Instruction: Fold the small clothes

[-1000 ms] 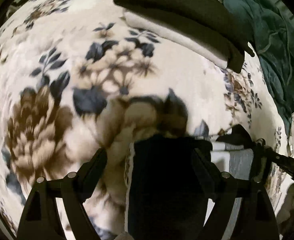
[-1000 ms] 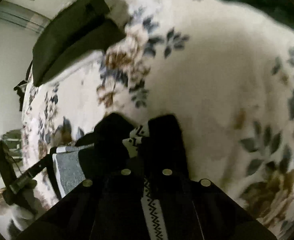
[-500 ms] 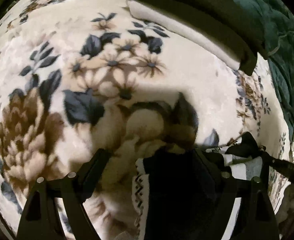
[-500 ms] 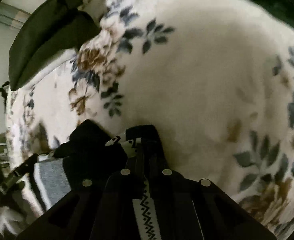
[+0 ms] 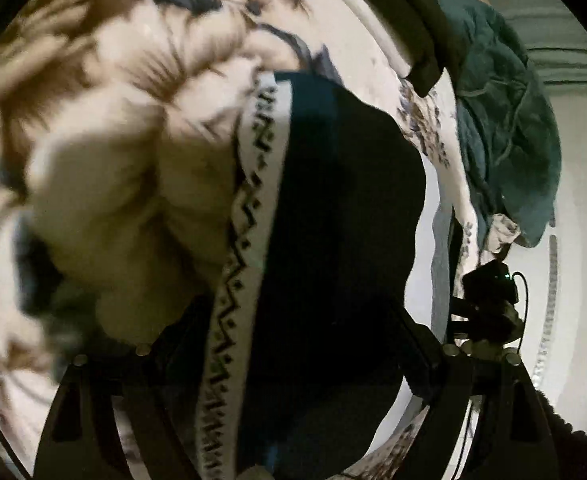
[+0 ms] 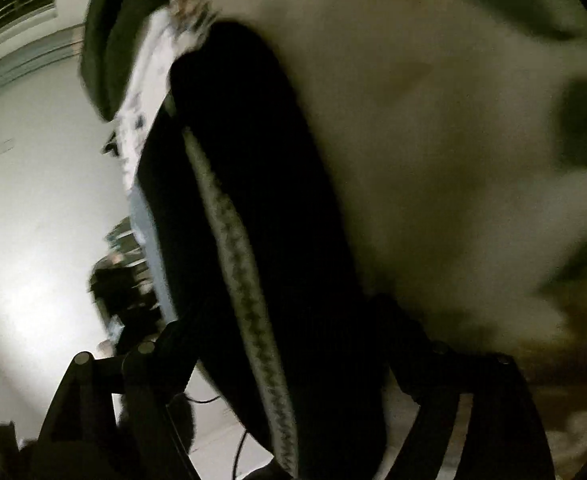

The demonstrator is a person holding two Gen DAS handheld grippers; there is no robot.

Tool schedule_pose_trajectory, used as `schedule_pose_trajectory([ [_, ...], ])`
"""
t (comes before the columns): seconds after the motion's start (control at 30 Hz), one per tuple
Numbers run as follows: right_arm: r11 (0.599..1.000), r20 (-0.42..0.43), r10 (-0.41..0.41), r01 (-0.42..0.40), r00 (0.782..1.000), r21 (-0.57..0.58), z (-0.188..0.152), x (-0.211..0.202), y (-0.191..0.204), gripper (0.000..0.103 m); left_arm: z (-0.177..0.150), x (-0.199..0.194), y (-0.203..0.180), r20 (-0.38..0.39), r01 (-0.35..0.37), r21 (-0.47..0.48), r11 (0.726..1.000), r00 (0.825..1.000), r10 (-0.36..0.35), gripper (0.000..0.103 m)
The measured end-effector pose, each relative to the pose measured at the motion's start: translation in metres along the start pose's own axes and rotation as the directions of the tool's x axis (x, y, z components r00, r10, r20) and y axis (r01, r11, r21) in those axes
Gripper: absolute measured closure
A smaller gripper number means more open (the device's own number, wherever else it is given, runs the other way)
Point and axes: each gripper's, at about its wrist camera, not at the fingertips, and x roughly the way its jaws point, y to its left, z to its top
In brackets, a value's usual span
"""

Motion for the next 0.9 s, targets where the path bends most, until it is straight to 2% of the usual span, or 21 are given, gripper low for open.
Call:
schedule_pose_trajectory([
  [0.07, 0.998, -0.021, 0.055, -0.056, 0.998, -0.022, -0.001, 0.013, 0.007, 0.016, 0.002, 0.005, -0.001, 0.004, 0.029, -0.015, 0.999, 1.000, -0.029, 0.017],
  [0.17, 0.996, -0.058, 0.061, -0.065, 0.996, -0.059, -0.001, 0.036, 0.019, 0.015, 0.009, 0.015, -0.007, -0.005, 0.055, -0.032, 0.998, 0.998, -0.055, 0.016],
  [0.27, 0.995, -0.064, 0.061, -0.066, 0.996, -0.074, -0.001, 0.048, 0.029, 0.017, 0.013, 0.016, -0.016, -0.007, 0.052, -0.007, 0.999, 0.999, -0.052, 0.017],
  [0.3, 0.994, -0.053, 0.064, -0.068, 0.997, -0.080, -0.004, 0.047, 0.031, 0.020, 0.014, 0.014, -0.019, -0.001, 0.049, 0.003, 0.999, 0.999, -0.049, 0.023],
  [0.33, 0.994, -0.039, 0.075, -0.078, 0.996, -0.082, -0.007, 0.046, 0.033, 0.037, 0.012, 0.011, -0.021, 0.012, 0.050, 0.015, 0.999, 0.999, -0.050, 0.053],
  [0.37, 0.994, -0.025, 0.072, -0.074, 0.997, -0.083, -0.009, 0.043, 0.034, 0.057, 0.013, 0.007, -0.023, 0.026, 0.047, 0.021, 0.999, 0.999, -0.047, 0.067],
  [0.43, 0.995, 0.028, 0.065, -0.062, 0.998, -0.084, -0.016, 0.034, 0.040, 0.065, 0.014, -0.003, -0.030, 0.051, 0.048, 0.025, 0.999, 0.997, -0.050, 0.073],
  [0.53, 0.992, 0.082, 0.028, -0.017, 0.996, -0.125, -0.027, 0.018, 0.061, 0.069, 0.023, -0.015, -0.045, 0.062, 0.046, 0.046, 0.998, 0.997, -0.048, 0.074],
  [0.67, 0.989, 0.140, 0.036, -0.015, 0.990, -0.147, -0.027, -0.010, 0.094, 0.070, 0.051, -0.035, -0.069, 0.074, 0.058, 0.085, 0.995, 0.995, -0.064, 0.075],
  [0.77, 0.984, 0.181, 0.044, -0.011, 0.982, -0.180, -0.015, -0.034, 0.128, 0.070, 0.088, -0.055, -0.095, 0.086, 0.064, 0.128, 0.990, 0.993, -0.075, 0.074],
  [0.9, 0.975, 0.252, 0.060, -0.003, 0.966, -0.222, 0.023, -0.068, 0.179, 0.070, 0.155, -0.082, -0.131, 0.121, 0.054, 0.193, 0.980, 0.990, -0.079, 0.074],
])
